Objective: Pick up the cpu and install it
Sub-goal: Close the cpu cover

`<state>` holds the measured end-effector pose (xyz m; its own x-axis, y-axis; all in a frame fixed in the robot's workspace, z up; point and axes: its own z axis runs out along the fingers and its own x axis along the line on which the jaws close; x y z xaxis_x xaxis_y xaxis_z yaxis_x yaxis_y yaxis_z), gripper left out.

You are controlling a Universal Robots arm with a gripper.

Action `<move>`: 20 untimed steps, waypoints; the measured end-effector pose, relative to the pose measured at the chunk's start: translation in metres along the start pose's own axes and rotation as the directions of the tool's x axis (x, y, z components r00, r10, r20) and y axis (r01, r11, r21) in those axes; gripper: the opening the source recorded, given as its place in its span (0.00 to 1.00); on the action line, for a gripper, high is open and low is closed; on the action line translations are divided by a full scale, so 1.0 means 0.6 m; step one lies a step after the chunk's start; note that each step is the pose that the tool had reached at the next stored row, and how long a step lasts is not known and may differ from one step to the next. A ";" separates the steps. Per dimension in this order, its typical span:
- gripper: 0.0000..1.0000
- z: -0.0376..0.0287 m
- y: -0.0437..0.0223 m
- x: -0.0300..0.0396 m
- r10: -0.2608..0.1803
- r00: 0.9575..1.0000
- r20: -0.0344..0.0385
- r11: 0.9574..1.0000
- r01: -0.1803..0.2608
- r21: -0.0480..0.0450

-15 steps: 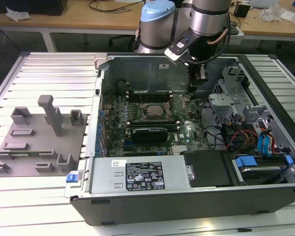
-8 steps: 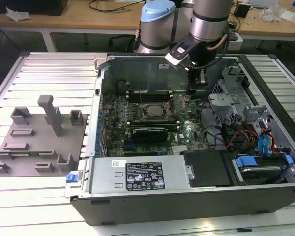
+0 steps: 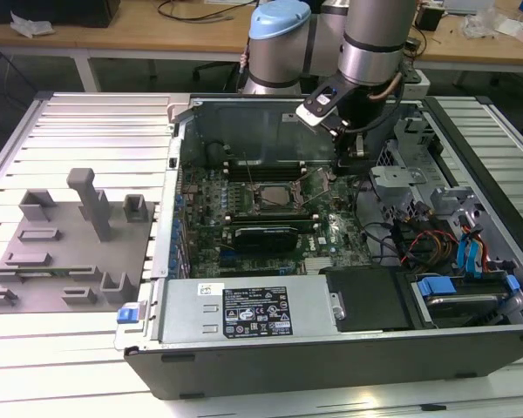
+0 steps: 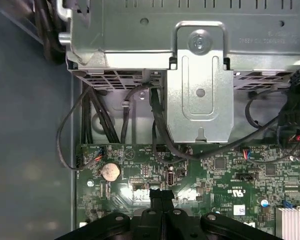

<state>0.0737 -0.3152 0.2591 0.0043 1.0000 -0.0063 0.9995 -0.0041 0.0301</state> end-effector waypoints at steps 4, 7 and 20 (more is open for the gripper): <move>0.11 0.014 0.005 0.000 0.000 1.000 0.000 1.000 0.000 0.008; 0.11 0.026 0.007 0.000 0.000 1.000 0.000 1.000 0.000 0.017; 0.11 0.033 -0.010 0.000 0.000 1.000 -0.003 1.000 0.000 0.021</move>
<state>0.0683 -0.3151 0.2390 0.0039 1.0000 -0.0033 1.0000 -0.0039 0.0087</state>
